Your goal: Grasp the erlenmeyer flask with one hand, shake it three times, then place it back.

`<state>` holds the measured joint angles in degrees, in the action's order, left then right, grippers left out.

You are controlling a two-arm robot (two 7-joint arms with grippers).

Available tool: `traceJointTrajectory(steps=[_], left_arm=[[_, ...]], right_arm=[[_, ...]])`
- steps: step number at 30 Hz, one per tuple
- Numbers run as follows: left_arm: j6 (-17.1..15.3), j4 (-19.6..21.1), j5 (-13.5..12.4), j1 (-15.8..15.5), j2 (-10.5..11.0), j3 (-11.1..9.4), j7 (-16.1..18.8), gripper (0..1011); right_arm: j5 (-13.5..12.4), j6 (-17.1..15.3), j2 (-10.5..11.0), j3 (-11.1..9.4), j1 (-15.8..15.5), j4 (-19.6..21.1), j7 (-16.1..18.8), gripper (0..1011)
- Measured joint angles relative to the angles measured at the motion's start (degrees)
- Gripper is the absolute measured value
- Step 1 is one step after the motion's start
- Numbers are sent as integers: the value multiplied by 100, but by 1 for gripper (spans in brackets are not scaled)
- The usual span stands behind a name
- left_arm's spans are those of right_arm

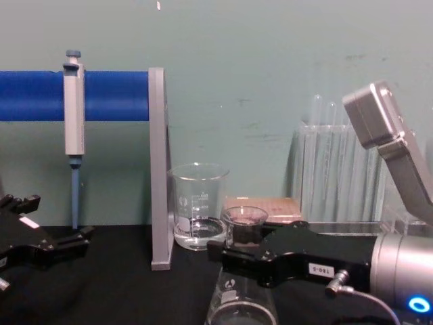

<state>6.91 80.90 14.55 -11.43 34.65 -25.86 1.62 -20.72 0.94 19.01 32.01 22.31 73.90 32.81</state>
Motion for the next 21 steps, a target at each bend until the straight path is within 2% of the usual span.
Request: traceJointTrajectory(steps=[1,4,14,21], left_arm=[[0,0,0,0,0,0,0,1001],[0,0,0,0,0,0,0,1001],[0,0,0,0,0,0,0,1001],[0,0,0,0,0,0,0,1001]], right_arm=[[-1,0,1,-1,0,0,-1,508],[-3,-1,1,-1,0,0,-1,449],[-13,-3,0,-7,-4,2,-5,449],[-68,-94,-27,-148,-71,162,-223,449]])
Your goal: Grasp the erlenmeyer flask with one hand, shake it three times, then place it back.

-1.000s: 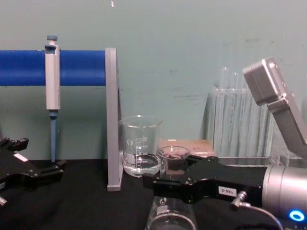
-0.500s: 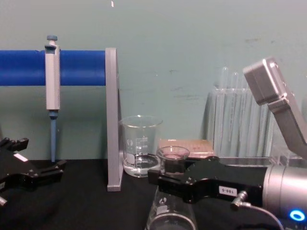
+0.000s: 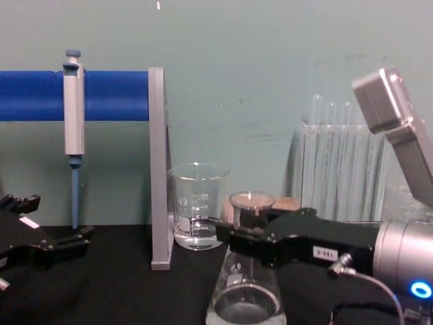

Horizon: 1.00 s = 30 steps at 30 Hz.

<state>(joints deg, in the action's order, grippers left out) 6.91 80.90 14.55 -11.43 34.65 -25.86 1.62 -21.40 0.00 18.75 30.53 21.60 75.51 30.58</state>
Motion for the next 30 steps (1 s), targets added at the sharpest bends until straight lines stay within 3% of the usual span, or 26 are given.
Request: traceJointTrajectory(steps=[10,20,30], left_arm=[[0,0,0,0,0,0,0,1001],[0,0,0,0,0,0,0,1001],[0,0,0,0,0,0,0,1001]], right_arm=[[-68,-217,69,-191,-106,607,-250,449],[-163,-635,218,-455,-230,1390,-625,449],[-232,-813,374,-622,-317,1779,-765,449]])
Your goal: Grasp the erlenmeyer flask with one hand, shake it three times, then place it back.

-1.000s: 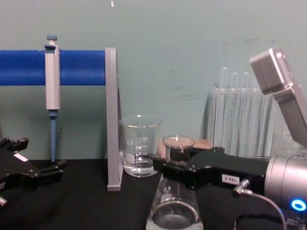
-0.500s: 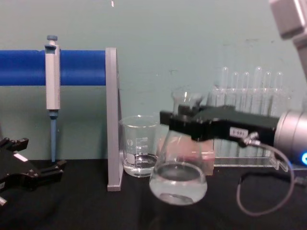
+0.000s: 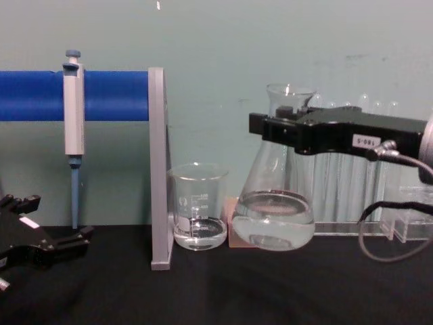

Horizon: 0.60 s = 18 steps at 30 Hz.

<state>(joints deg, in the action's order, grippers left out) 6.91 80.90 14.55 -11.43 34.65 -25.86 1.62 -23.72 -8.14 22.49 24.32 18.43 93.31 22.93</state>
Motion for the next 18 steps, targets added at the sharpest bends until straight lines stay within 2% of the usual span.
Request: traceJointTrajectory(steps=[18], left_arm=[[0,0,0,0,0,0,0,1001]], right_arm=[[-51,-43,102,-82,-15,168,-62,449]])
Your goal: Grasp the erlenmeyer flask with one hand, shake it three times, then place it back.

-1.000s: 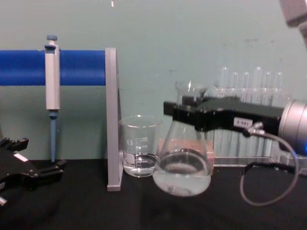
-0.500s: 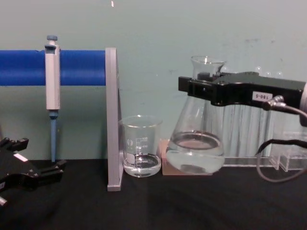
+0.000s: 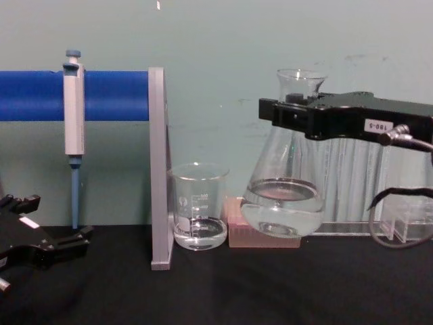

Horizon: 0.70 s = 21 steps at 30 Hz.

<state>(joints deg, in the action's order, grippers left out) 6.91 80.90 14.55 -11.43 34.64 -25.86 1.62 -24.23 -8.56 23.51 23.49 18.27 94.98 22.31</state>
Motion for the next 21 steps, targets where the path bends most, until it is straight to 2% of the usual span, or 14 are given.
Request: traceJointTrajectory(steps=[21], left_arm=[[0,0,0,0,0,0,0,1001]], right_arm=[[-10,40,13,3,1,-72,8,449]])
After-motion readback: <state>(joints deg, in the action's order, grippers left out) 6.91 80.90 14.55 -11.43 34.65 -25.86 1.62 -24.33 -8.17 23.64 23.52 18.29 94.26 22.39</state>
